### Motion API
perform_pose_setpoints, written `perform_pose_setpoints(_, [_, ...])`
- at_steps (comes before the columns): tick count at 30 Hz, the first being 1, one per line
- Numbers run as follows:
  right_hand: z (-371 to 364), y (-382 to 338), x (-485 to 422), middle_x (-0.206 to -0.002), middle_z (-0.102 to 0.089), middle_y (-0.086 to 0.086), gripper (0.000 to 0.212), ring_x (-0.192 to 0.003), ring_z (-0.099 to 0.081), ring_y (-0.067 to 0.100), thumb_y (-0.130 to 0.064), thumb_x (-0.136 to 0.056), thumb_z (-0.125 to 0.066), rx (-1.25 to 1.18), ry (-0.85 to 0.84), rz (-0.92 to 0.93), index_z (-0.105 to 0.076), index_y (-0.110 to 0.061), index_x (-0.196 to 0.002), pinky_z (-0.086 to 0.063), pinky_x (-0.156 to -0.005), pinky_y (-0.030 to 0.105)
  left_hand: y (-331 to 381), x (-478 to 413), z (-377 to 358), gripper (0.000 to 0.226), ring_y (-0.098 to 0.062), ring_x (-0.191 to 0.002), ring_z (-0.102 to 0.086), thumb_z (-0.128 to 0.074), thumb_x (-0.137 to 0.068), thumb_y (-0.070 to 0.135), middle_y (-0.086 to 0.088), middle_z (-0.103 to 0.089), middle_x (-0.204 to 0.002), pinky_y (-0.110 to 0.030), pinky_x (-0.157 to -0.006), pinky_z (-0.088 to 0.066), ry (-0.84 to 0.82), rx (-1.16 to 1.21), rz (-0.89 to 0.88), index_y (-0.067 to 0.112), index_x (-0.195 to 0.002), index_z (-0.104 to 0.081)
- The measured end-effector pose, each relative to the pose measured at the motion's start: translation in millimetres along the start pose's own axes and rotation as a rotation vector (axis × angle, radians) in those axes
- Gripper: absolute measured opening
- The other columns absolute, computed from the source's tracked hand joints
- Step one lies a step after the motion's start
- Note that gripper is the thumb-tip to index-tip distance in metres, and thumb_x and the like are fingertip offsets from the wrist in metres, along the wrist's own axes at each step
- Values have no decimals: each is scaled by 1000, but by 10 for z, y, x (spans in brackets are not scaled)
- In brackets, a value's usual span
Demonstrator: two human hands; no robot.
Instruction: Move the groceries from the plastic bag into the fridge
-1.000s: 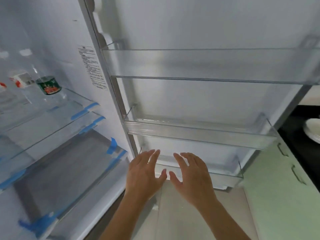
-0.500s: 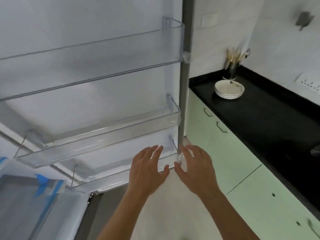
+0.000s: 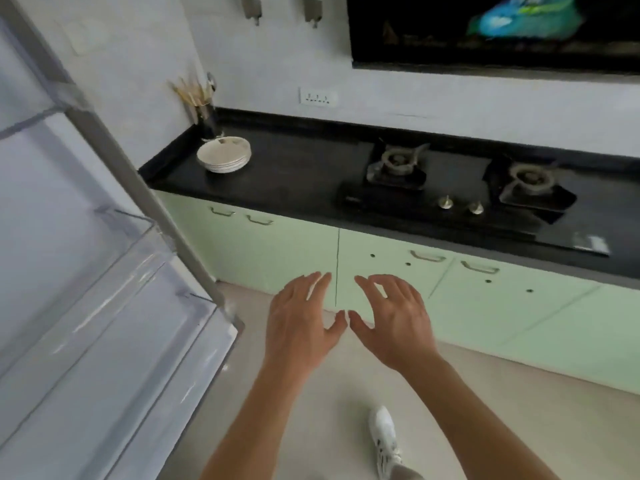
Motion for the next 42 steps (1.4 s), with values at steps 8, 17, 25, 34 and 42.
perform_pose_setpoints(8, [606,923,913,-124,-64,3,56,-116,-60,26,-54,-86,-47,134,65,-374,-57,-22,-131,-47,-100,44,1271,-3,-330,65,-18,-140,-41,-56,-89,54,5,-47,-151,-38,-114,-38,-99,100,-362,27,-147,-43])
perform_pose_setpoints(17, [1236,1881,1837,-129,-62,2,57,-120,-57,25,-52,-88,-57,218,161,-684,-52,-24,-137,-44,-103,42,2814,215,-726,64,-19,-140,-40,-51,-91,55,4,-47,-151,-41,-113,-38,-202,150,-695,26,-147,-41])
perform_pose_setpoints(25, [1629,2910,2534,-132,-59,1,60,-124,-53,25,-53,-87,-58,187,207,-870,-48,-26,-140,-43,-106,43,4169,433,-1114,62,-21,-133,-47,-53,-89,52,0,-53,-145,-41,-105,-44,-257,114,-871,22,-143,-48])
perform_pose_setpoints(34, [2194,4254,3186,-133,-59,2,59,-125,-54,28,-52,-87,-58,177,244,-975,-48,-26,-140,-43,-107,46,5690,623,-1632,62,-21,-131,-48,-54,-87,50,1,-55,-143,-42,-103,-45,-300,81,-951,22,-141,-50])
perform_pose_setpoints(42, [2530,5004,3637,-130,-60,-1,56,-119,-55,25,-52,-88,-54,185,266,-1049,-50,-27,-138,-42,-105,41,6641,745,-1939,61,-21,-133,-47,-53,-88,51,0,-53,-145,-42,-104,-44,-337,58,-1010,22,-142,-49])
Point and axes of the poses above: each hand's wrist, its own x-axis away from the middle knuckle, its own z-axis out of the back of the hand, y = z × x, the point moved 5 cm from there along -x, towards the middle knuckle
